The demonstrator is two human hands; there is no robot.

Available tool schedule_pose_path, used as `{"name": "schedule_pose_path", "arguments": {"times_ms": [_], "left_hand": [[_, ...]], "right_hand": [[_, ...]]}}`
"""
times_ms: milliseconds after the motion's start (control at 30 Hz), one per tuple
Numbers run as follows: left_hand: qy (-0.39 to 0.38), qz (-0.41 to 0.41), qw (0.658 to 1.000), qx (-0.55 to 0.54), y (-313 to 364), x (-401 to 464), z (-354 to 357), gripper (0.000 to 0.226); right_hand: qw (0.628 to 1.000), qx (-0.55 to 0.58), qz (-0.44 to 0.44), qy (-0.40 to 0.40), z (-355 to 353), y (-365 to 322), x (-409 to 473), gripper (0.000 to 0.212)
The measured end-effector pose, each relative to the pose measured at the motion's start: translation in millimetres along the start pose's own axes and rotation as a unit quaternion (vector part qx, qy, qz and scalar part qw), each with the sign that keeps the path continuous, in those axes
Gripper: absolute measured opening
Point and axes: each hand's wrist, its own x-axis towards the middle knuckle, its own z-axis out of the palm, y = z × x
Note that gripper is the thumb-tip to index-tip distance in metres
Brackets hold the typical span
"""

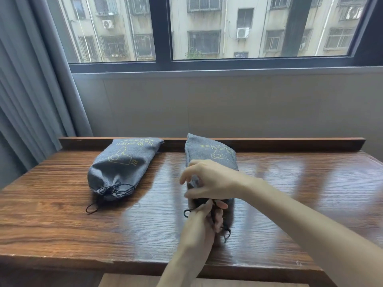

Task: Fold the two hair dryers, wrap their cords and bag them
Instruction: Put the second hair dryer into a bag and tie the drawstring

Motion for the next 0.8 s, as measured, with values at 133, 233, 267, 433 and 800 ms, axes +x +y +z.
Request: {"name": "schedule_pose_path", "arguments": {"times_ms": [133,233,267,433,800], "left_hand": [[-0.019,-0.011,0.999,-0.041,1.7,0.8,-7.7,0.042],[-0.047,-0.019,0.998,-0.032,3.4,3.6,-15.0,0.035],[-0.055,-0.027,0.998,-0.007,4.1,4.8,-17.4,0.035],[-0.132,-0.080,0.987,0.050,19.3,6.7,-18.7,0.031],[-0.217,-0.224,0.948,0.069,30.0,22.8,-24.0,0.026]], "right_hand": [[0.990,0.050,0.001,0.132,-4.4,19.0,-42.1,0.002],[0.996,0.012,0.023,0.089,2.7,33.5,-62.1,0.009],[0.996,0.007,0.031,0.079,6.4,37.0,-65.8,0.010],[0.998,0.036,0.049,0.027,20.5,38.5,-68.9,0.019],[0.974,0.210,0.070,-0.052,19.6,38.1,-63.1,0.036]]}}
